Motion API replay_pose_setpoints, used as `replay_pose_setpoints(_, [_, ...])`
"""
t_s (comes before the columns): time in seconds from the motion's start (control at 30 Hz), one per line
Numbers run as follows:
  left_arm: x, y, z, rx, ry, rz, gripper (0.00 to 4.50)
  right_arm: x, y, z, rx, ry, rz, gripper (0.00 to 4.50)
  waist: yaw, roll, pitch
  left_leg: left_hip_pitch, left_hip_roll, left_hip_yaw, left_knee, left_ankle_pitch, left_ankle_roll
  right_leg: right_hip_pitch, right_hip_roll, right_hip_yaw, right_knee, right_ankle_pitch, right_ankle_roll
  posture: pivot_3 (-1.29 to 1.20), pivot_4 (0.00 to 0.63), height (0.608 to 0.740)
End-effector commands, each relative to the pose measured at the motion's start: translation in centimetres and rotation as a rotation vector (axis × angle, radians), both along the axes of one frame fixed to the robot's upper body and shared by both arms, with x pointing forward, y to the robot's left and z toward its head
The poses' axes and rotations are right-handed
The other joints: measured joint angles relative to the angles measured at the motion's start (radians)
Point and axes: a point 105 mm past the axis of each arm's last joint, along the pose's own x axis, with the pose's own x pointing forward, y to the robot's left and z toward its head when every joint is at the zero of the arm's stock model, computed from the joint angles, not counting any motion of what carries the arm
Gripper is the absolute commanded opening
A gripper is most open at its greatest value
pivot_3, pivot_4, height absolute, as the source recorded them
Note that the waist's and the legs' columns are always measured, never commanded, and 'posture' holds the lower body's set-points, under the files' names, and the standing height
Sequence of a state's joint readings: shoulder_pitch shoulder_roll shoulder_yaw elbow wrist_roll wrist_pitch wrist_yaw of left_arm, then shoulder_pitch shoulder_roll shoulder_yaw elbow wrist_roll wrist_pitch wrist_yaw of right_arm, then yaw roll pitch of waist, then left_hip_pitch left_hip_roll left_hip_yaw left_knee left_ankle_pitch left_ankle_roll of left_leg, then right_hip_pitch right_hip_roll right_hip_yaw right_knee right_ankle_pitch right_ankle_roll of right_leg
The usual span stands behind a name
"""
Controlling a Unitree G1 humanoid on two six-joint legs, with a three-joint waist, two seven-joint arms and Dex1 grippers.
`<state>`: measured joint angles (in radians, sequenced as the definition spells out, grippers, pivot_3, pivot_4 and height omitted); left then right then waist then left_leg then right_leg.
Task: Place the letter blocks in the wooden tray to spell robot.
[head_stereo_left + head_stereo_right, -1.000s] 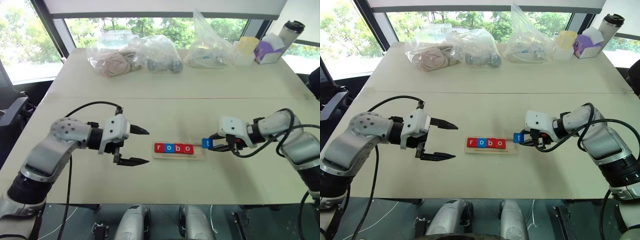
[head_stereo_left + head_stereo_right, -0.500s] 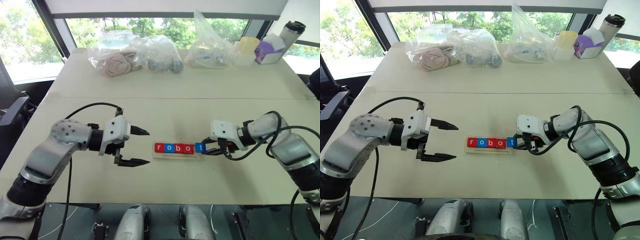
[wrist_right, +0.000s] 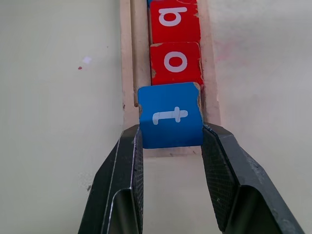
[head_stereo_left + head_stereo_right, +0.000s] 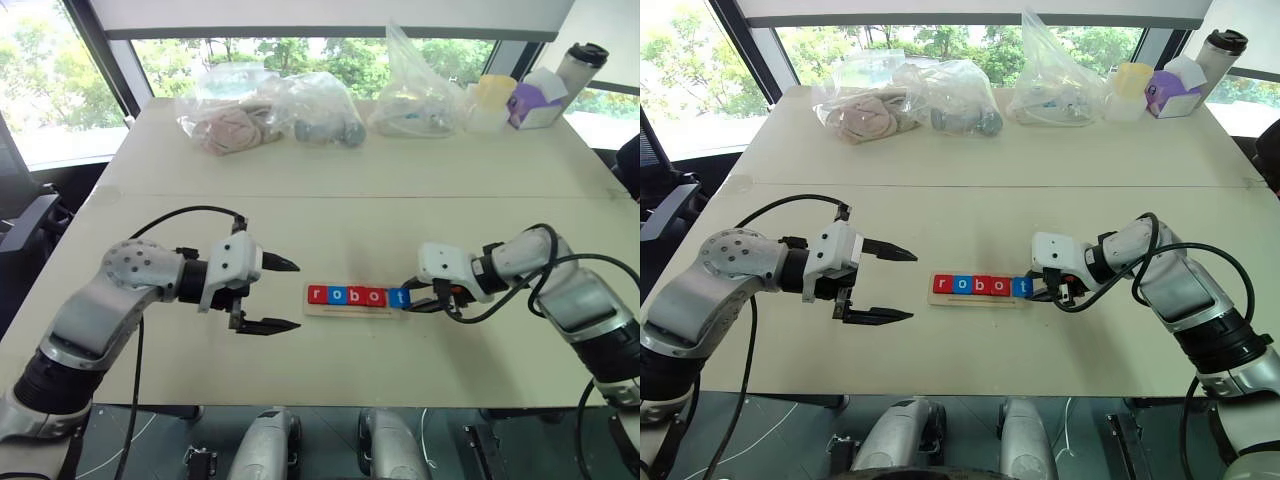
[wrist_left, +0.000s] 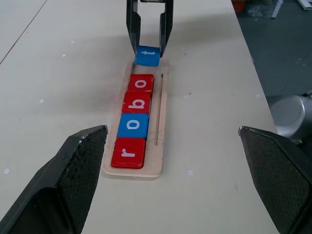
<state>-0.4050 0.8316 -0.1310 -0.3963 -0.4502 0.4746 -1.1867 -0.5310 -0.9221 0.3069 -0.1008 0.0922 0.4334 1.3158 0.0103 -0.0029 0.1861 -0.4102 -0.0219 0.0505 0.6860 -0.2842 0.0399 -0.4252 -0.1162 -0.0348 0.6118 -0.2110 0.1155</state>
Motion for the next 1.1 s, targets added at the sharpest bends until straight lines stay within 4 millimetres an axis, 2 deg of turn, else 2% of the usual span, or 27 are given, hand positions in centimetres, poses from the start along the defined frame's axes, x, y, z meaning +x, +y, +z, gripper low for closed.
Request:
replay_pose_setpoints(0.03, [-0.2,0.0,1.0,-0.011,-0.041,-0.004,4.5,0.6,0.4,1.0,0.004,-0.044,0.016,1.1,0.0,0.0,0.0,0.0,0.0,0.0,0.0,0.0,0.0,0.0,0.0,0.0,0.0,0.0,0.0,0.0,0.15,0.74])
replay_pose_setpoints(0.23, [-0.2,0.0,1.0,-0.013,-0.04,-0.003,4.5,1.0,0.2,0.9,-0.002,-0.054,0.011,1.1,0.001,0.0,0.0,0.0,0.0,0.0,0.0,0.0,0.0,0.0,0.0,0.0,0.0,0.0,0.0,0.0,0.15,0.74])
replay_pose_setpoints(0.43, [-0.2,-0.1,1.1,-0.013,-0.041,-0.004,4.5,0.9,0.1,1.0,-0.005,-0.051,0.01,4.11,0.0,0.0,0.0,0.0,0.0,0.0,0.0,0.0,0.0,0.0,0.0,0.0,0.0,0.0,0.0,0.0,0.15,0.74])
replay_pose_setpoints(0.47, [-0.2,-0.1,1.1,-0.014,-0.041,-0.005,4.5,0.8,0.2,1.0,-0.003,-0.05,0.012,4.49,0.0,0.0,0.0,0.0,0.0,0.0,0.0,0.0,0.0,0.0,0.0,0.0,0.0,0.0,0.0,0.0,0.15,0.74])
replay_pose_setpoints(0.67, [-0.2,-0.1,1.1,-0.014,-0.043,-0.008,4.5,0.8,0.5,1.7,0.018,-0.068,0.01,4.49,0.0,0.0,0.0,0.0,0.0,0.0,0.0,0.0,0.0,0.0,0.0,0.0,0.0,0.0,0.0,0.0,0.15,0.74])
replay_pose_setpoints(0.83, [-0.2,-0.2,1.1,-0.015,-0.042,-0.01,4.5,3.5,0.1,3.9,0.063,-0.167,-0.1,4.49,-0.004,0.0,0.0,0.0,0.0,0.0,0.0,0.001,-0.001,0.0,0.0,0.0,0.001,0.0,0.0,0.0,0.15,0.74])
replay_pose_setpoints(1.0, [-0.1,-0.3,1.1,-0.018,-0.043,-0.012,4.5,5.8,-1.3,5.0,0.056,-0.252,-0.171,4.49,-0.001,0.0,0.0,0.0,0.0,0.0,0.0,0.001,-0.001,0.0,0.001,0.0,0.001,0.0,0.0,0.0,0.15,0.74])
replay_pose_setpoints(1.1, [-0.2,-0.4,1.1,-0.02,-0.042,-0.013,4.5,7.0,-2.0,4.9,0.031,-0.303,-0.214,4.49,0.0,0.0,0.0,0.0,0.0,0.0,0.0,0.001,-0.001,0.0,0.001,0.0,0.001,0.0,0.0,0.0,0.15,0.74])
